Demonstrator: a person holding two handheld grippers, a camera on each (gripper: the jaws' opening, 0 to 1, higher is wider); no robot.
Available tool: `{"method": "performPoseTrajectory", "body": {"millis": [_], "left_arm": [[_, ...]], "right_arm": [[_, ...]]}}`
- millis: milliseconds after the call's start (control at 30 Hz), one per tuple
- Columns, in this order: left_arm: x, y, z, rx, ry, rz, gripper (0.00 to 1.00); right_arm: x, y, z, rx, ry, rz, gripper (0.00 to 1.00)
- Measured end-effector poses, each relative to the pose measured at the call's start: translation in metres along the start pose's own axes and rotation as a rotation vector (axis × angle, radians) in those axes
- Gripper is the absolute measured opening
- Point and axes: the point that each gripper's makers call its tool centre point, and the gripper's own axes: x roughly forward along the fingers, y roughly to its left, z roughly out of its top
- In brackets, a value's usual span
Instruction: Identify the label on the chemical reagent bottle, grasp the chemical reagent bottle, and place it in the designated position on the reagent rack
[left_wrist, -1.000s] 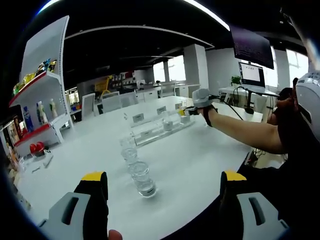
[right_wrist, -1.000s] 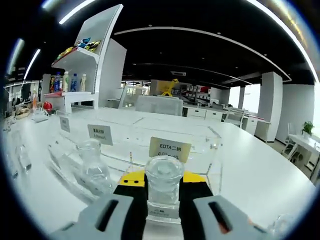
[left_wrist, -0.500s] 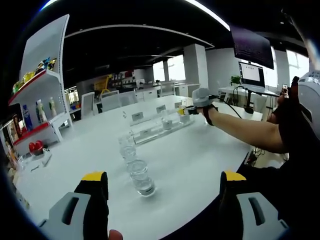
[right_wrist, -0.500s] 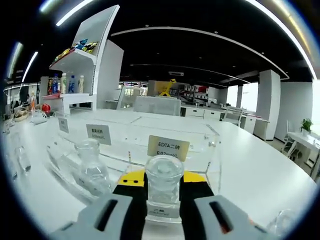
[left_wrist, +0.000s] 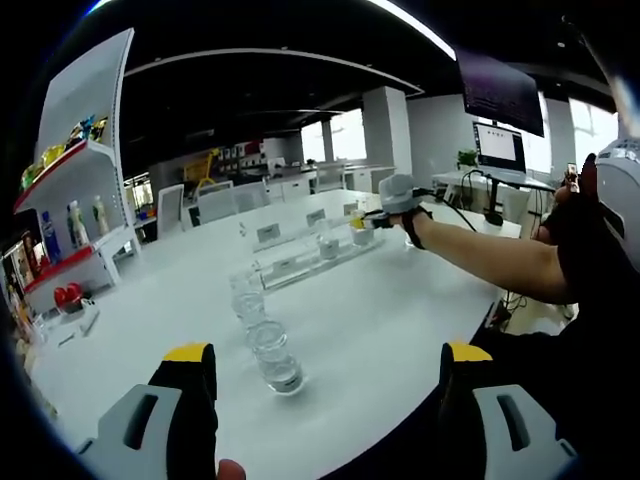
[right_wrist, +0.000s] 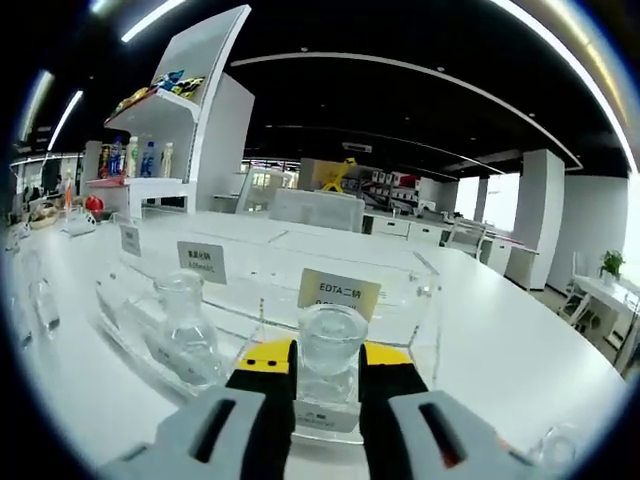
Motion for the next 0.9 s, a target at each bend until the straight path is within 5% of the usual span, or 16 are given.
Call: {"method": "performPoseTrajectory", "body": {"millis": [333,433,500,633,800,900], "left_arm": [[-0.006,0.014,0.023,-0.005,-0.056,0.023,0.92],[-0.003,0.022,0.021,-0.020,-0.034,0.038,0.92],[0.001,0.024,0.020,-0.005,-0.024,0.042,0.92],[0.010,0.019,0.020,-0.005,-0.027,0.024,0.92],[0.020,0.002,0.012,0.009,-0.012,-0.020,0.92],[0.018,0.002,0.014,0.004,-0.011,-0.021,0.92]], "right_arm": [[-0.003,-0.013,0.001,-0.029,0.032,-0.006,0.35],[-0.016,-0.012,0.004,-0.039,0.018,0.006,0.39],[-0.022,-0.010,0.012,-0.060,-0.015,0.011,0.47],[-0.053,-0.013,0.033,-0.260,-0.111,-0.058,0.65],[-0.102,-0.002,0.062,-0.193,-0.261,-0.009,0.76],[-0.124,-0.001,0.069,-0.149,-0.279,0.037,0.86]]}}
